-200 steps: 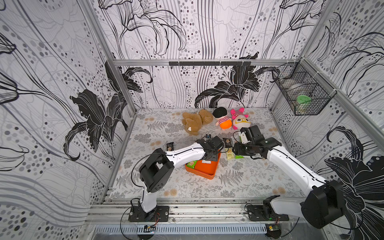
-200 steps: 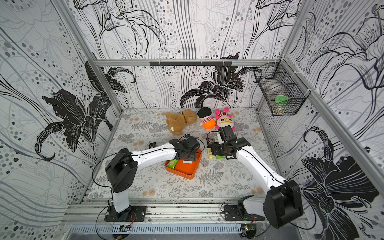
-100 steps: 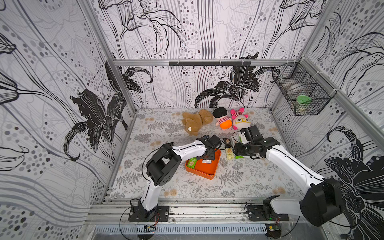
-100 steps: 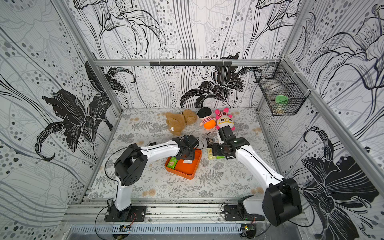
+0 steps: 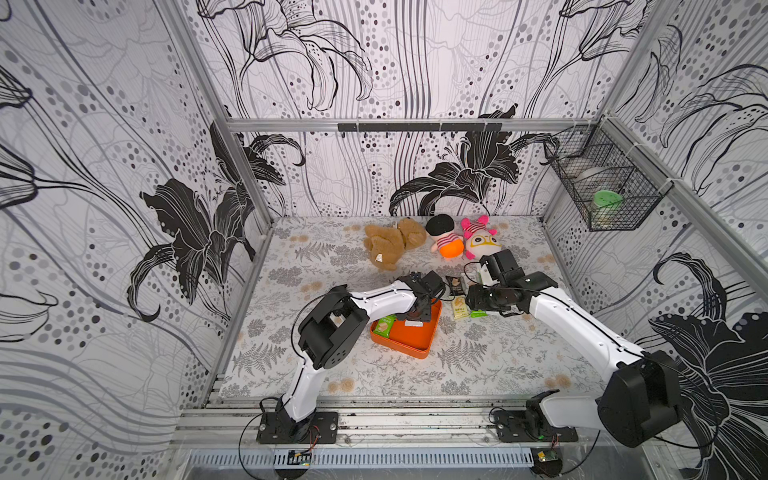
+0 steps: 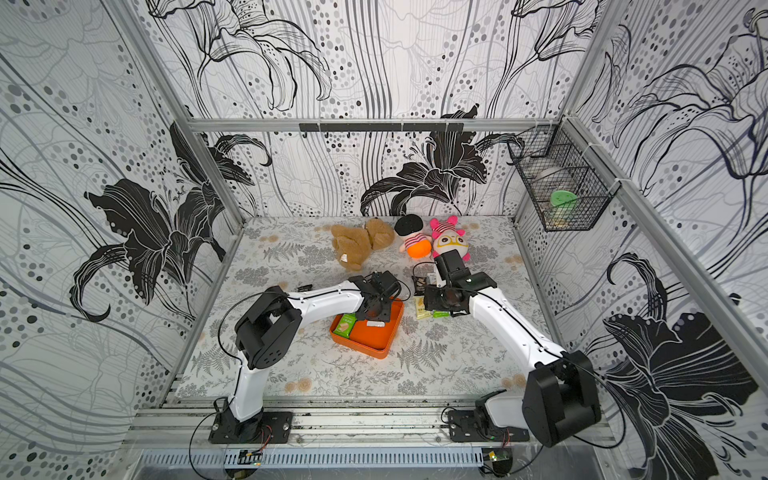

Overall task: Take the cookies out of the storage box
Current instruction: Pick up the cookie from the storage box.

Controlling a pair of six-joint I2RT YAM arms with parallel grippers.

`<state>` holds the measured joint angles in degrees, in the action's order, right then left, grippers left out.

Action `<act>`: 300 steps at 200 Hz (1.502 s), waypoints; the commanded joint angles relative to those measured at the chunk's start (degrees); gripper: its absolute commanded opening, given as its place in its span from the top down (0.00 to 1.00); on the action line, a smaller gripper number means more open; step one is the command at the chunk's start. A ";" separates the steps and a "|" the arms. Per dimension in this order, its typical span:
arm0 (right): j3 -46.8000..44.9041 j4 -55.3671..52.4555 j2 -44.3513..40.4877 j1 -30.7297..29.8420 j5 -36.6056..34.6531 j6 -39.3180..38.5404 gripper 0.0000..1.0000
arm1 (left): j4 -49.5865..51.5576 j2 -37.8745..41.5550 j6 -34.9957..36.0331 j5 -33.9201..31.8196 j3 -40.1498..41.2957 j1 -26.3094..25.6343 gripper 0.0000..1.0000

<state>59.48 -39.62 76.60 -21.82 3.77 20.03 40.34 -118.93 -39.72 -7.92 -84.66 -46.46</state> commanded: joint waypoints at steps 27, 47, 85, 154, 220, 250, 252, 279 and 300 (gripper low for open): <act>1.40 -1.58 -0.56 0.29 -1.13 -1.04 0.44 | -1.49 -1.17 0.79 0.79 -1.20 -0.04 0.52; 1.68 -1.63 -0.66 0.34 -1.04 -0.92 0.44 | -1.51 -0.28 0.83 0.64 -0.96 -0.01 0.54; 2.03 -1.58 -0.63 0.29 -0.35 -0.69 0.44 | -0.79 2.77 0.28 0.25 -0.47 -0.05 0.54; 1.40 -0.45 -0.92 0.29 2.28 0.09 0.44 | -4.10 14.18 -5.08 1.24 6.92 -1.88 0.54; 0.91 0.70 -1.10 0.29 4.30 0.76 0.44 | -4.85 23.50 -7.61 -1.71 12.59 -2.85 0.54; 0.56 1.51 -1.15 0.29 4.93 2.08 0.44 | -1.58 24.59 -3.50 -3.05 12.42 -0.19 0.54; 0.55 1.55 -1.07 0.29 4.93 2.15 0.44 | -1.40 24.62 -3.25 -3.06 12.42 0.08 0.54; 0.96 2.22 -0.42 0.30 4.67 3.55 0.44 | 0.55 24.79 2.35 -2.99 12.24 4.74 0.54; 1.66 2.69 0.45 0.29 4.11 4.64 0.44 | 1.39 24.16 6.74 -1.82 11.81 9.75 0.54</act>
<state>59.90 -37.85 76.55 -21.82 7.79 22.24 39.68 -95.24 -39.62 -9.26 -72.55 -41.28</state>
